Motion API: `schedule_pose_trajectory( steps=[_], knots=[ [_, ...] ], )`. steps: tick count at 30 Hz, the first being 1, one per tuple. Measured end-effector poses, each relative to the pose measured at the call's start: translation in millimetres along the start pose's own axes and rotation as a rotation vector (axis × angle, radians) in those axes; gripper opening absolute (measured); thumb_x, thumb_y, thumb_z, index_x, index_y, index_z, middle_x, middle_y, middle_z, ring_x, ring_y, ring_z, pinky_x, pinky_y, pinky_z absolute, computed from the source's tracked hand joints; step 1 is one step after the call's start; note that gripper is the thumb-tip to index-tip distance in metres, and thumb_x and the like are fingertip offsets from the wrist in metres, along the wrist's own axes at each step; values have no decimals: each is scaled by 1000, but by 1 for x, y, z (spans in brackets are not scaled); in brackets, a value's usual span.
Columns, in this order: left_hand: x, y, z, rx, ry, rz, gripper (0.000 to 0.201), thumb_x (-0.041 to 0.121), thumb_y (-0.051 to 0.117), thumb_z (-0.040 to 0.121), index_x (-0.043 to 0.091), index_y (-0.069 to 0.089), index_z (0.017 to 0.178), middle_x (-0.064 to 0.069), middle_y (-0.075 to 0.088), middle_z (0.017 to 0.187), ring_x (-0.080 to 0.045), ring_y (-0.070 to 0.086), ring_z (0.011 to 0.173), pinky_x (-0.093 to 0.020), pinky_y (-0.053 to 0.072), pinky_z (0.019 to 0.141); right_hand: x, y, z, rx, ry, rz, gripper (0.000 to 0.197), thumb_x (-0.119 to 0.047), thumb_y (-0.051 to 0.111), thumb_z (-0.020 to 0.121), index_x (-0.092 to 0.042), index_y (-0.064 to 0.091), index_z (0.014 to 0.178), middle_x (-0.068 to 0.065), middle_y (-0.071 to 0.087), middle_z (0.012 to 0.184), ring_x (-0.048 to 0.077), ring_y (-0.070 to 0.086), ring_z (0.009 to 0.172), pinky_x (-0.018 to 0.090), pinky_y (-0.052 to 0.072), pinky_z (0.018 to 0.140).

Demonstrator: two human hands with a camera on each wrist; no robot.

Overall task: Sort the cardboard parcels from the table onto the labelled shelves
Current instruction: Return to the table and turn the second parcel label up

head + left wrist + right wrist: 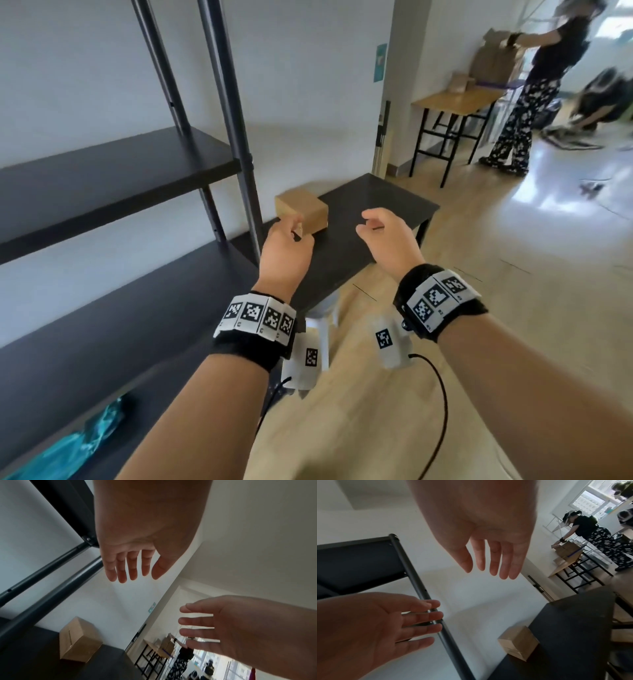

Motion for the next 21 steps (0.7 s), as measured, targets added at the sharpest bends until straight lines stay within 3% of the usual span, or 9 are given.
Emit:
schedule_pose_trajectory(
  steps=[5, 10, 17, 21],
  knots=[
    [-26, 51, 51, -56, -80, 26, 44, 19, 44, 102, 19, 47, 146, -1, 50, 148, -17, 51, 131, -20, 34, 95, 36, 7, 59, -22, 47, -32, 40, -26, 56, 98, -18, 55, 137, 2, 60, 130, 17, 56, 116, 26, 41, 95],
    [-55, 85, 129, -71, -174, 64, 45, 21, 43, 100, 18, 48, 145, -6, 53, 142, -24, 56, 125, -33, 44, 101, 50, 25, 137, -84, 61, -81, 41, -26, 54, 99, -18, 53, 139, 2, 58, 133, 18, 56, 118, 26, 41, 93],
    [-83, 118, 215, -98, -310, 74, 46, 17, 42, 100, 14, 45, 146, -12, 52, 142, -29, 55, 124, -40, 46, 104, 68, 54, 228, -125, 79, -106, 40, -25, 55, 98, -19, 53, 138, 3, 59, 132, 18, 58, 118, 30, 45, 97],
    [-99, 130, 249, -83, -370, 92, 47, 17, 43, 100, 14, 44, 147, -11, 50, 145, -27, 54, 126, -33, 44, 95, 83, 72, 269, -192, 99, -126, 42, -24, 55, 99, -17, 51, 140, 4, 58, 135, 19, 57, 121, 31, 45, 99]
  ],
)
Point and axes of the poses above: each hand's wrist, its own z-axis towards the middle knuckle, its own y-axis out of the palm, x = y × z, the point moved 6 cm from there along z, towards the middle knuckle
